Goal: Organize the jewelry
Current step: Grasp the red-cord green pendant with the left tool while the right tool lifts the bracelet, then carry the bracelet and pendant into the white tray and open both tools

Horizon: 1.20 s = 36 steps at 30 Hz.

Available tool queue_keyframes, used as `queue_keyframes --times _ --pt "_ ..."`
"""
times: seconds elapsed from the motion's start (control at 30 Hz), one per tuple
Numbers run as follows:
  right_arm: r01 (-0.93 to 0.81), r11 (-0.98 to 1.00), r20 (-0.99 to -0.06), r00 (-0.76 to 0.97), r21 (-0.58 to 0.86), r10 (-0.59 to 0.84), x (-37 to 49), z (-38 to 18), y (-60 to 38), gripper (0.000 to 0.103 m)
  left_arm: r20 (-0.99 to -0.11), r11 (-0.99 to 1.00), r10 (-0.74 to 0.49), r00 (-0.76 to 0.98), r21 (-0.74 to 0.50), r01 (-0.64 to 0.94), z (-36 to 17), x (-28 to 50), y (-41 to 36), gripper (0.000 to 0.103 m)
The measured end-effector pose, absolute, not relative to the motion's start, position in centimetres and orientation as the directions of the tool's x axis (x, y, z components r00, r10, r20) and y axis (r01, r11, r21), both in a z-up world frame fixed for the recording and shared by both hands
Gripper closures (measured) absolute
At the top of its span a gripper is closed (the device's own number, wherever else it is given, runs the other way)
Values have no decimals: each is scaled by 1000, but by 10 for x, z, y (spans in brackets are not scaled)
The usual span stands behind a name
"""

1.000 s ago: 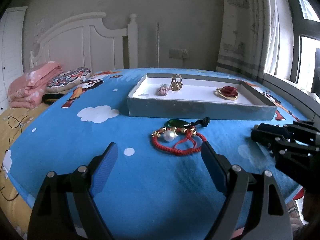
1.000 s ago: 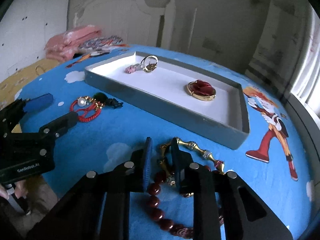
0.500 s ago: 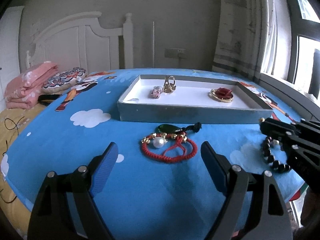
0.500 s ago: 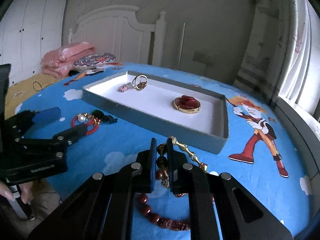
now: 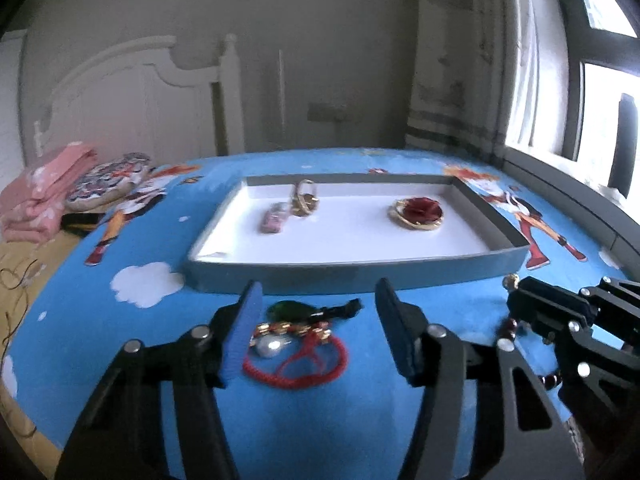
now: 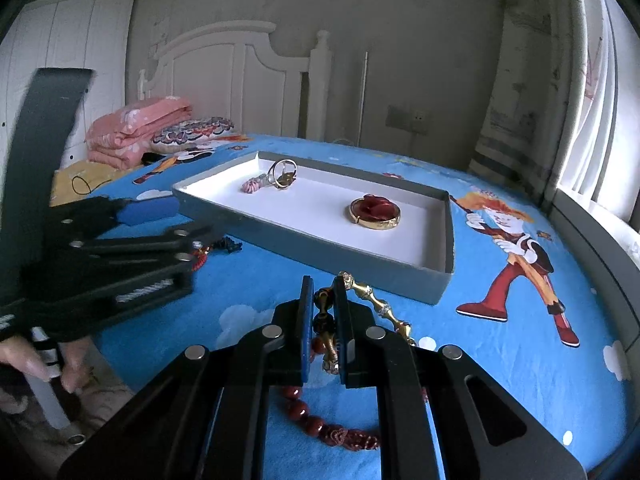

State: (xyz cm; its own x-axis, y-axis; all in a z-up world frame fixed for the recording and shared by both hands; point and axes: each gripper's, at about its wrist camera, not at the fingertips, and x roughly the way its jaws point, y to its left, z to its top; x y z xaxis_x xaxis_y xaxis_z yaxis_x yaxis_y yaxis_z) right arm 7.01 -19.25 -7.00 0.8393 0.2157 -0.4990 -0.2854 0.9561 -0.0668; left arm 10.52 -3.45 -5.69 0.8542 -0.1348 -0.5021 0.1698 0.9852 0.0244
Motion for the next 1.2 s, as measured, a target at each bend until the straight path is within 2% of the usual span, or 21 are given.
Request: queue_keyframes --times 0.07,0.1,0.23,0.27,0.3,0.33,0.37,0.7,0.9,1.2 --pt "-287 956 -497 840 -65 218 69 -69 -193 92 -515 986 -127 848 30 167 -60 112 -41 47" --pt "-288 956 -496 840 -64 220 69 -69 -194 92 -540 985 -127 832 28 168 -62 118 -44 53" --pt "-291 955 -495 840 -61 225 68 -69 -194 92 -599 987 -94 795 48 153 -65 132 -52 61" --pt "-291 955 -494 840 -61 225 68 -69 -195 92 -610 987 -88 787 51 150 -67 135 -53 70" --pt "-290 955 -494 840 -60 224 67 -69 -195 92 -622 987 -76 779 63 146 -70 137 -54 89" --pt "-289 955 -493 841 -60 224 67 -68 -195 92 -638 986 -75 767 66 151 -73 139 -55 94" --pt "-288 956 -490 842 -59 224 67 -68 -195 92 -641 987 -86 762 49 152 -74 139 -53 94" --pt "-277 960 -427 874 -46 232 54 -50 -195 92 -467 982 -175 867 -16 190 -40 97 -32 95" --pt "-287 957 -402 882 -43 247 50 -36 -196 92 -444 978 -208 872 -80 192 -21 89 -17 95" --pt "-305 951 -371 890 -50 266 39 -22 -189 92 -394 971 -239 888 -103 216 1 72 -5 95"
